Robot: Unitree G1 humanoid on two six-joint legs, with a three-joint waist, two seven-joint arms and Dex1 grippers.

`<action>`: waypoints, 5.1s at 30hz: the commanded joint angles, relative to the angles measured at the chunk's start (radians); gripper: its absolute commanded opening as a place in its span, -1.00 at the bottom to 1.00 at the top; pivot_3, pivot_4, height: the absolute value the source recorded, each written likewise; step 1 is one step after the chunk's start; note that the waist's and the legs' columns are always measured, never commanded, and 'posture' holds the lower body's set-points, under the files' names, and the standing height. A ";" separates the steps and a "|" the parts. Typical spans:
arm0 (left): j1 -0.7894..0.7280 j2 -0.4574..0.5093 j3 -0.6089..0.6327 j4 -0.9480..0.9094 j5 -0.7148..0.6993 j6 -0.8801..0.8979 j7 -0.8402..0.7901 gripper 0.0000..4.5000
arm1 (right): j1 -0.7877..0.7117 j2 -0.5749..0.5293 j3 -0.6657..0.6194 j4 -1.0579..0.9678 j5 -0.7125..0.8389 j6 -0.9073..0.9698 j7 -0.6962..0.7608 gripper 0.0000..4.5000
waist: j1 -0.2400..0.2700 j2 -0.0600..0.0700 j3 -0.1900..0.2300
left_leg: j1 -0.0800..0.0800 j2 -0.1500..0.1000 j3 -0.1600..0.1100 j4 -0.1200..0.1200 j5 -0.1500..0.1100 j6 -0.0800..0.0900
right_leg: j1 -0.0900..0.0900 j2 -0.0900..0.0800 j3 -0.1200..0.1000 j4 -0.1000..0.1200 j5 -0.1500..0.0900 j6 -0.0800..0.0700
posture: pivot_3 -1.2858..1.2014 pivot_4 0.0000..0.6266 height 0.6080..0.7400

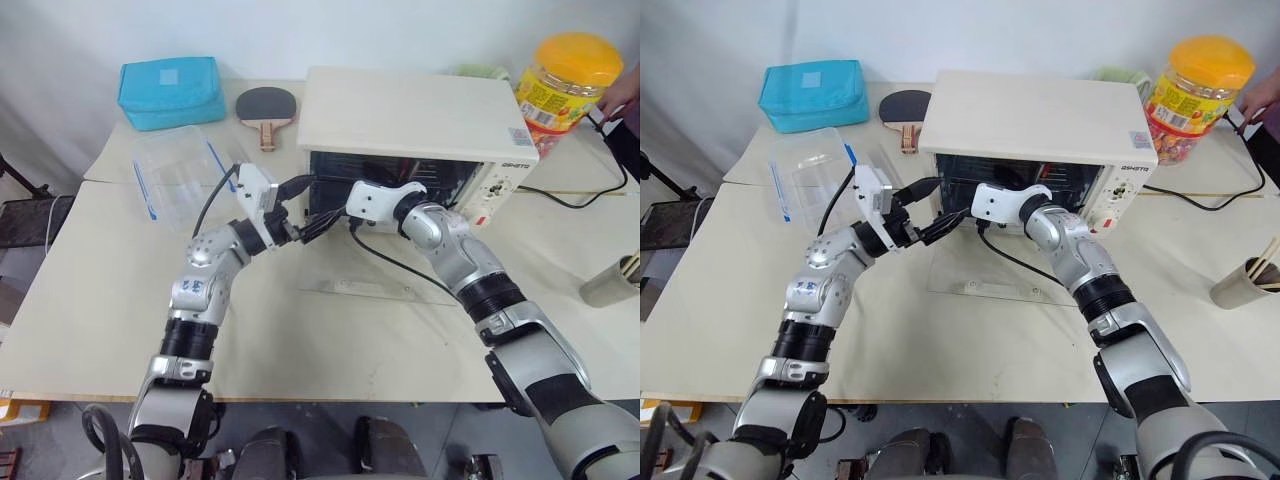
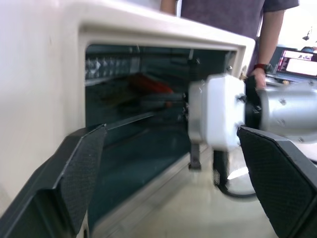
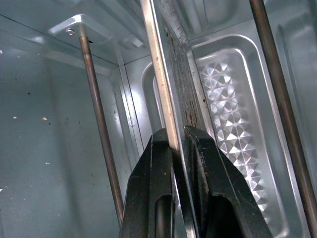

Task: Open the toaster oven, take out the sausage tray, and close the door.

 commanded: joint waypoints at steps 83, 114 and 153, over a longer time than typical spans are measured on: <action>-0.093 -0.086 0.650 0.127 -1.343 1.370 1.160 -1.00 | 0.648 -0.239 -0.207 -1.048 0.123 -0.192 0.355 -0.19 | 0.032 -0.001 0.001 | -0.010 -0.002 -0.017 0.009 0.003 -0.003 | 0.001 -0.001 -0.009 0.001 0.000 0.000 | 0.03 -0.52 1.00; 0.798 0.206 0.615 -0.422 -1.587 1.104 0.606 -1.00 | 0.969 -0.537 -0.505 -0.463 0.956 -0.084 0.989 -0.98 | 0.032 0.000 0.001 | 0.008 -0.001 -0.017 0.003 0.003 -0.005 | 0.018 -0.003 0.007 -0.007 -0.002 -0.003 | 0.03 -0.52 1.00; 1.028 -0.019 0.465 -0.828 -1.587 0.635 0.921 -1.00 | 0.906 -0.336 -0.796 -0.836 1.333 0.351 0.990 -0.43 | 0.059 0.003 0.000 | 0.004 -0.003 -0.018 0.002 -0.004 0.000 | 0.018 -0.001 0.009 -0.019 -0.002 -0.005 | 0.03 -0.52 1.00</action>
